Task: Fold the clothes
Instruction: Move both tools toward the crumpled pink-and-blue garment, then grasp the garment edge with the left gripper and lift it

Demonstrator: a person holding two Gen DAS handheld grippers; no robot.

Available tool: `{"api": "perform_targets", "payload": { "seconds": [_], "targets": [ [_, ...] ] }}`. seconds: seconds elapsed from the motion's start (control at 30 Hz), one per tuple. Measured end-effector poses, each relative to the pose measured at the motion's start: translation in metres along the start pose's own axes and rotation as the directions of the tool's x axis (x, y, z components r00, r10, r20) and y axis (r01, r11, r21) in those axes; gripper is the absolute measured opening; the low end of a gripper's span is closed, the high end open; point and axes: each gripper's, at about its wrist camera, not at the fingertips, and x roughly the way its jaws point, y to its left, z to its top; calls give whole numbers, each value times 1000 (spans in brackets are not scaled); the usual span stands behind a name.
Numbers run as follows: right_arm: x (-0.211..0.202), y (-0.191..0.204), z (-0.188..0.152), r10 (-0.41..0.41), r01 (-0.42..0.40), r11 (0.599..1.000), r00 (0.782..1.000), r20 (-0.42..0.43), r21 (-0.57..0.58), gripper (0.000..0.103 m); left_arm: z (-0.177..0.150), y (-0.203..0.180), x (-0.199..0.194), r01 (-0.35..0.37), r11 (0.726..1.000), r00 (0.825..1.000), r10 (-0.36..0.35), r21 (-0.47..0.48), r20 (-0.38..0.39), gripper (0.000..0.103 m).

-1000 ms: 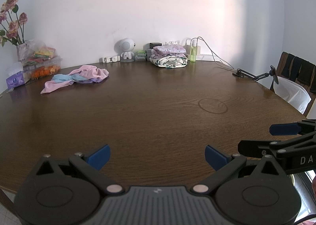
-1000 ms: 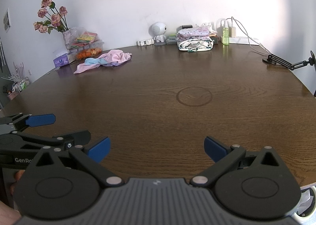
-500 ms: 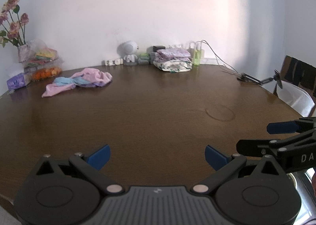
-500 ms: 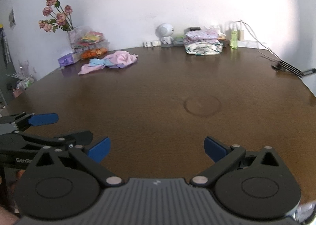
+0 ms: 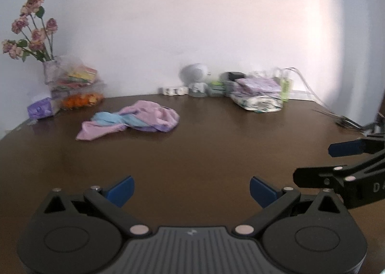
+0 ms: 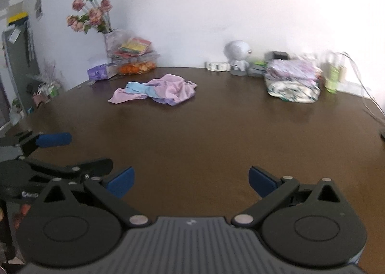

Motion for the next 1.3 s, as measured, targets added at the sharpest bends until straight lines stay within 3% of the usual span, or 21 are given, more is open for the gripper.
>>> {"api": "perform_targets", "payload": {
  "seconds": [0.2, 0.67, 0.83, 0.97, 1.1, 1.2, 1.23, 1.27, 1.3],
  "targets": [
    [55, 10, 46, 40, -41, 998, 999, -27, -57, 103, 28, 35, 47, -41, 999, 999, 41, -35, -17, 103],
    [205, 13, 144, 91, -95, 995, 991, -101, -38, 103, 97, 108, 168, -138, 986, 987, 128, -96, -95, 102],
    [264, 13, 172, 93, -97, 995, 987, -127, -23, 103, 120, 135, 226, -197, 978, 972, 186, -66, -141, 102],
    [311, 12, 186, 81, -81, 997, 985, -151, 5, 102, 127, 157, 268, -224, 972, 959, 207, -68, -193, 93],
    [346, 2, 189, 69, -61, 997, 983, -171, 54, 78, 128, 178, 302, -216, 970, 950, 184, -107, -254, 86],
    [365, -2, 188, 70, -56, 996, 978, -199, 75, 66, 126, 188, 320, -220, 967, 943, 177, -130, -280, 78],
    [369, -2, 187, 75, -63, 996, 976, -205, 66, 53, 125, 192, 326, -222, 965, 941, 175, -137, -289, 73],
    [371, -1, 186, 85, -75, 996, 976, -202, 56, 43, 123, 194, 330, -208, 966, 943, 157, -153, -292, 61],
    [371, -1, 185, 102, -92, 994, 976, -194, 59, 23, 122, 196, 333, -189, 967, 946, 133, -171, -294, 49]
  ]
}}
